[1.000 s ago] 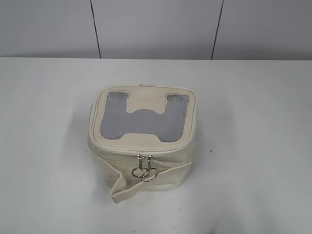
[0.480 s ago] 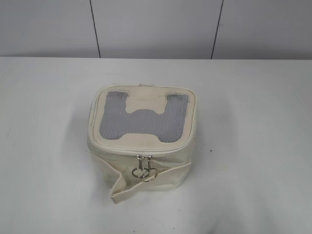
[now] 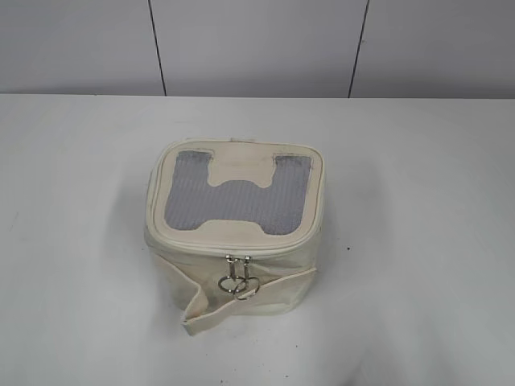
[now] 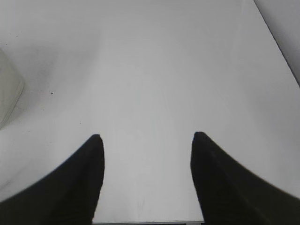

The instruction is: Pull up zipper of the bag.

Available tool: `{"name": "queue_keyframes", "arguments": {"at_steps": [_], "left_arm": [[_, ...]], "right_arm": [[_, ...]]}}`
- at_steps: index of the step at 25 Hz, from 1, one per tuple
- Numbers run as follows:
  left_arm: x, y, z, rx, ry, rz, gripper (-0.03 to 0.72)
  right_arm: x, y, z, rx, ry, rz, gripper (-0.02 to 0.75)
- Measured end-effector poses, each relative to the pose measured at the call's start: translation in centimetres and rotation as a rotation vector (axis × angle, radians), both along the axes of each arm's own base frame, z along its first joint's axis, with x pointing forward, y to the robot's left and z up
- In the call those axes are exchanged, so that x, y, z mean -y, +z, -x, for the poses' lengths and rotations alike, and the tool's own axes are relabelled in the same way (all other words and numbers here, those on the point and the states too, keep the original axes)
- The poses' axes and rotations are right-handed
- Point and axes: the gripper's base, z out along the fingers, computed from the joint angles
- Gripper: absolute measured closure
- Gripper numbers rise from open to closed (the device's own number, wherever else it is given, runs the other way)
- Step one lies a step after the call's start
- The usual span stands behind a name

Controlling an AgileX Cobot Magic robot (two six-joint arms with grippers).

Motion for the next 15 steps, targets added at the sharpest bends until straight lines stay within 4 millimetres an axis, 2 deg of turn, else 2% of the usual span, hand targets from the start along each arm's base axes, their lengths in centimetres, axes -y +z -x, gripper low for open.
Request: {"name": "queue_keyframes", "arguments": {"at_steps": [15], "left_arm": [[0.00, 0.00, 0.00, 0.000, 0.000, 0.000, 0.444]], "right_arm": [[0.00, 0.00, 0.00, 0.000, 0.000, 0.000, 0.276]]}}
